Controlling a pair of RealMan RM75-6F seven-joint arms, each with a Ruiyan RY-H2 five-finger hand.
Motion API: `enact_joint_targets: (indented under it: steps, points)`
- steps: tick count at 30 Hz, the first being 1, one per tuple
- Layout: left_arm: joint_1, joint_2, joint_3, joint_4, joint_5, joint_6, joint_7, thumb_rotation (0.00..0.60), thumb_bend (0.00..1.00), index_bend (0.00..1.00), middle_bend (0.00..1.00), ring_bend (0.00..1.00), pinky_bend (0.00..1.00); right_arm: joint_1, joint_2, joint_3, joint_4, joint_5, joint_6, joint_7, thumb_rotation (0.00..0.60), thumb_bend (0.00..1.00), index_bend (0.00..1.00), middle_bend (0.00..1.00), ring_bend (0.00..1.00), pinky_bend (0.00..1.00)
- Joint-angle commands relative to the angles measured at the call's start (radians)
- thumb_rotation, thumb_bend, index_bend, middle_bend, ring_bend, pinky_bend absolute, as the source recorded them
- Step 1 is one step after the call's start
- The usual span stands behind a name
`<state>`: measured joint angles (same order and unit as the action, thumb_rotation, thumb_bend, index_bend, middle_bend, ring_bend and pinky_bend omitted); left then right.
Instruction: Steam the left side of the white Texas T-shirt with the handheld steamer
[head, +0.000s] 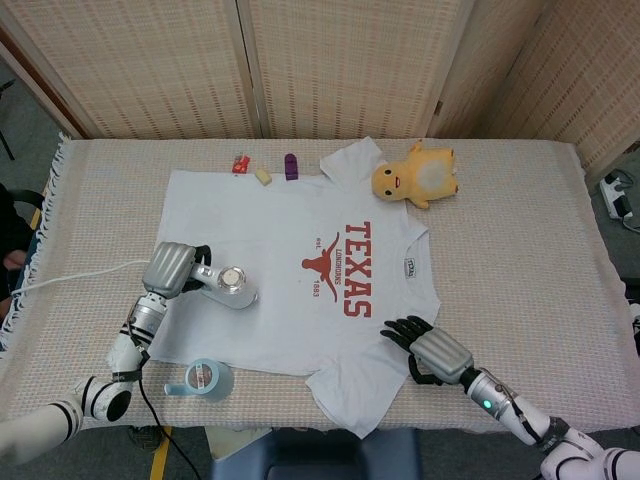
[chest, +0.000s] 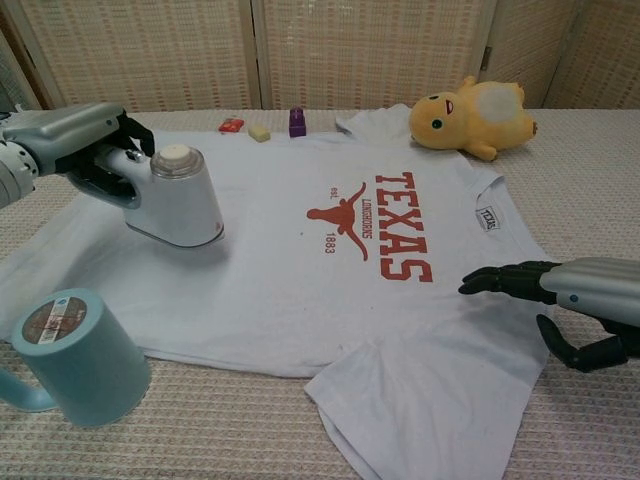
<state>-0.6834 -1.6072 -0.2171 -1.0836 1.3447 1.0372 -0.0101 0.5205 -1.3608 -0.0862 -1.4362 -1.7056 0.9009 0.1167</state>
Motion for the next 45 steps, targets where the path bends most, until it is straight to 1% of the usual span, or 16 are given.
enact_joint_targets:
  steps: [1, 5, 10, 14, 19, 26, 36, 39, 41, 45]
  points:
    - [-0.007, -0.035, -0.005, 0.038, -0.015, 0.010, 0.022, 0.600, 0.55, 0.90, 1.00, 0.87, 0.77, 0.013, -0.025, -0.007, 0.019, 0.011, -0.020, -0.012, 0.354, 0.91, 0.00, 0.00, 0.00, 0.00]
    - [-0.014, -0.063, -0.001, 0.071, -0.026, -0.006, 0.022, 0.600, 0.55, 0.90, 1.00, 0.87, 0.77, 0.022, -0.049, -0.011, 0.039, 0.021, -0.030, -0.017, 0.354, 0.92, 0.00, 0.00, 0.00, 0.00]
    - [-0.018, -0.089, 0.017, 0.120, -0.011, 0.000, 0.024, 0.600, 0.55, 0.90, 1.00, 0.87, 0.77, 0.028, -0.058, -0.017, 0.045, 0.033, -0.034, -0.024, 0.353, 0.93, 0.00, 0.00, 0.00, 0.00]
    - [-0.007, -0.106, 0.041, 0.204, 0.000, -0.004, 0.003, 0.600, 0.55, 0.90, 1.00, 0.87, 0.77, 0.033, -0.056, -0.021, 0.037, 0.043, -0.038, -0.031, 0.353, 0.94, 0.00, 0.00, 0.00, 0.00]
    - [0.029, -0.117, 0.070, 0.297, 0.005, 0.000, -0.047, 0.600, 0.55, 0.89, 1.00, 0.86, 0.77, 0.037, -0.046, -0.027, 0.027, 0.049, -0.034, -0.039, 0.352, 0.95, 0.00, 0.00, 0.00, 0.00]
    - [0.079, -0.114, 0.095, 0.405, 0.002, -0.010, -0.103, 0.600, 0.55, 0.89, 1.00, 0.86, 0.77, 0.045, -0.039, -0.033, 0.018, 0.059, -0.038, -0.048, 0.353, 0.96, 0.00, 0.00, 0.00, 0.00]
    - [0.143, -0.076, 0.097, 0.530, -0.032, -0.054, -0.152, 0.600, 0.55, 0.89, 1.00, 0.86, 0.77, 0.048, -0.033, -0.039, 0.008, 0.068, -0.028, -0.060, 0.352, 0.97, 0.00, 0.00, 0.00, 0.00]
    - [0.160, -0.058, 0.087, 0.542, -0.043, -0.055, -0.172, 0.600, 0.55, 0.89, 1.00, 0.86, 0.77, 0.046, -0.029, -0.040, 0.004, 0.070, -0.023, -0.063, 0.350, 0.97, 0.00, 0.00, 0.00, 0.00]
    - [0.170, -0.041, 0.073, 0.526, -0.052, -0.037, -0.197, 0.600, 0.55, 0.89, 1.00, 0.86, 0.77, 0.045, -0.027, -0.043, 0.003, 0.072, -0.020, -0.065, 0.351, 0.97, 0.00, 0.00, 0.00, 0.00]
    - [0.179, 0.004, 0.033, 0.406, -0.058, 0.035, -0.254, 0.600, 0.55, 0.90, 1.00, 0.86, 0.77, 0.044, -0.027, -0.047, 0.002, 0.073, -0.019, -0.064, 0.352, 0.97, 0.00, 0.00, 0.00, 0.00]
